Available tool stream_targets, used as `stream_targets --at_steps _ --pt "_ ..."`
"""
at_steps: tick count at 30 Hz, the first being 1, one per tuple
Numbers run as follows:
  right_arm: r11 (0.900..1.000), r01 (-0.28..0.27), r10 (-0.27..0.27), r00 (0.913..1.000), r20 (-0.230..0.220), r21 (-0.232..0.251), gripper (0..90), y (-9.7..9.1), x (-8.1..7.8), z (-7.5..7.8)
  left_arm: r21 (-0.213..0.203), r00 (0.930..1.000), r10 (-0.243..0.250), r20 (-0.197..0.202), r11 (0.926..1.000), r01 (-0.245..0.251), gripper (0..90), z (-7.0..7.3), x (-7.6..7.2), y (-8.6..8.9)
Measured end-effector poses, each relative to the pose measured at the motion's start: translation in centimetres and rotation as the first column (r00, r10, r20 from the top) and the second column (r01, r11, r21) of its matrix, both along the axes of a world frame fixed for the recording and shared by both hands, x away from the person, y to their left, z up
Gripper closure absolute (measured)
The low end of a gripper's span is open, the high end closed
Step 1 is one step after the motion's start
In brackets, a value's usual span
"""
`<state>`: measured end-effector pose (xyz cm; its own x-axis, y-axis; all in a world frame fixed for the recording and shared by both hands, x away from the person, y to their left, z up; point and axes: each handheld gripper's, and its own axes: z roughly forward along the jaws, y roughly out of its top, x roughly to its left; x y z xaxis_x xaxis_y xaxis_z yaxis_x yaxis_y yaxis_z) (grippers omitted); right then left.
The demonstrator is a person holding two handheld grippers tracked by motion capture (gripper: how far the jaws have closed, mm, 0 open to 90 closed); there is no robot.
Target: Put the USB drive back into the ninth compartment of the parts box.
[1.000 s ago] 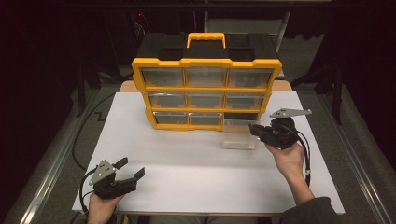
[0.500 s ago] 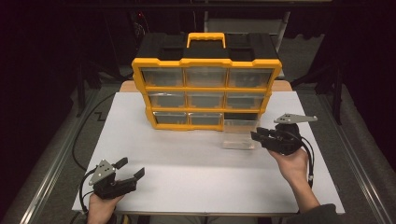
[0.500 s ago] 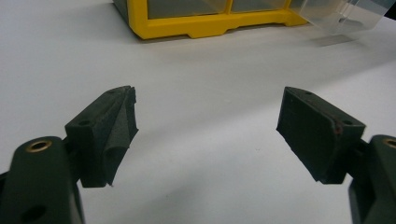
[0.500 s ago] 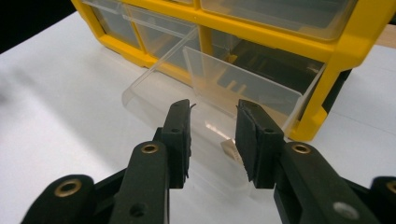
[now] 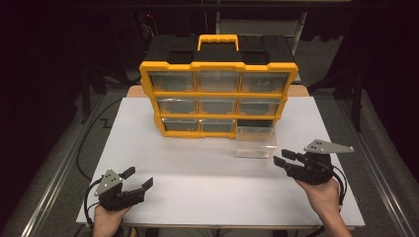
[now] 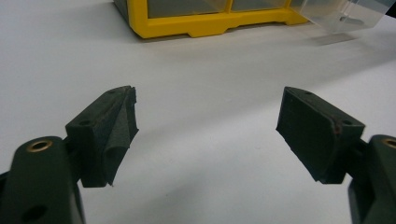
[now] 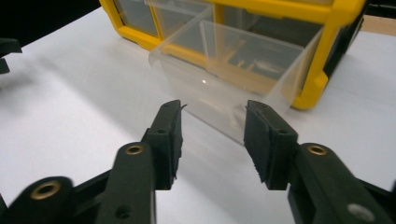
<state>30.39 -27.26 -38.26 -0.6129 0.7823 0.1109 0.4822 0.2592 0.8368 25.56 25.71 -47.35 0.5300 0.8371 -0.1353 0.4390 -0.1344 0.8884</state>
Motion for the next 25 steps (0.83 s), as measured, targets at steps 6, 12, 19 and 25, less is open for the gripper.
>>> stream_targets --at_steps 6,12,19,25 --pt "0.9978 0.064 -0.065 0.9955 0.07 0.019 41.5 -1.9 -2.3 -3.3 0.002 1.0 0.002 0.0 1.0 -0.002 20.8 0.0 0.0 0.0" --pt "0.9843 0.14 -0.151 0.9835 0.1 0.108 35.3 -4.6 -4.3 -6.8 0.003 1.0 0.005 0.003 1.0 -0.005 20.6 0.0 -0.1 0.1" --pt "0.9731 0.181 -0.199 0.9722 0.124 0.143 34.7 -5.9 -6.3 -7.8 0.004 1.0 -0.004 0.006 1.0 0.003 20.6 0.1 -0.1 0.0" --pt "0.9752 0.178 -0.197 0.9686 0.152 0.132 34.7 -5.8 -6.3 -7.8 0.003 1.0 0.005 0.005 1.0 -0.005 20.6 0.1 -0.1 0.0"
